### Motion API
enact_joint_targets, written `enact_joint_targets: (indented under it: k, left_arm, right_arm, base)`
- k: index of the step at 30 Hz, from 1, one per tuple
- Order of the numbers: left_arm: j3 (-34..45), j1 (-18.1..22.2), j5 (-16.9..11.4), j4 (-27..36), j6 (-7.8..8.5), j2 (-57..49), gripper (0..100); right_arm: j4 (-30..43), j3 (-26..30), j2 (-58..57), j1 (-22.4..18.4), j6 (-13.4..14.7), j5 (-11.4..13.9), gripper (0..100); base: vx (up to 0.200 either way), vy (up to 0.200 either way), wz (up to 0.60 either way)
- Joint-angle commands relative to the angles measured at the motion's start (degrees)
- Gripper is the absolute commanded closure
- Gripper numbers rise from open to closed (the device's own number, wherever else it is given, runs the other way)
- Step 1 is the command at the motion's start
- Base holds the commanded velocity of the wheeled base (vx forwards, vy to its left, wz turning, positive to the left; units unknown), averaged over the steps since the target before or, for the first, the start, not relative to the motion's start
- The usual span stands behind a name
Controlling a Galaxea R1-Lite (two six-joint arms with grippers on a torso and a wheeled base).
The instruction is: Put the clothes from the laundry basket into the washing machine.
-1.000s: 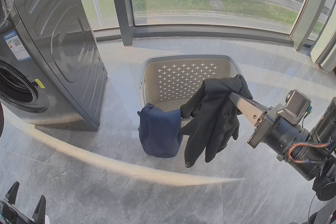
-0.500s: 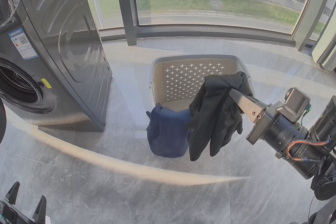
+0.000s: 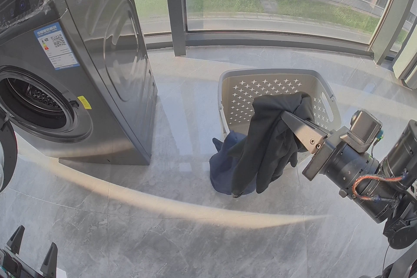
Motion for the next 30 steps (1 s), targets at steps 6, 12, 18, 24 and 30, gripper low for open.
enact_joint_targets:
  k: [6,12,18,24,30]
  left_arm:
    - [0.84,-0.24,0.01,-0.02,0.20,0.04,0]
    - [0.84,-0.15,0.01,-0.02,0.20,-0.22,0]
    - [0.84,-0.15,0.01,-0.02,0.47,-0.05,0]
    - [0.84,-0.15,0.01,-0.02,0.38,-0.05,0]
    - [0.84,-0.15,0.01,-0.02,0.38,-0.05,0]
  right_arm:
    - [-0.02,-0.39,0.19,-0.14,-0.12,-0.01,100]
    - [-0.02,-0.74,0.10,-1.46,-0.20,-0.10,100]
    - [0.60,-2.58,0.80,-4.97,-1.17,-3.00,100]
    - [1.21,-2.85,0.89,-5.24,-1.26,-5.81,100]
    - [1.56,-2.94,1.07,-5.85,-1.26,-5.90,100]
  base:
    - [0.000,0.200,0.00]
    - [0.000,0.167,0.00]
    - [-0.167,0.000,0.00]
    - [-0.200,0.000,0.00]
    - [-0.133,0.000,0.00]
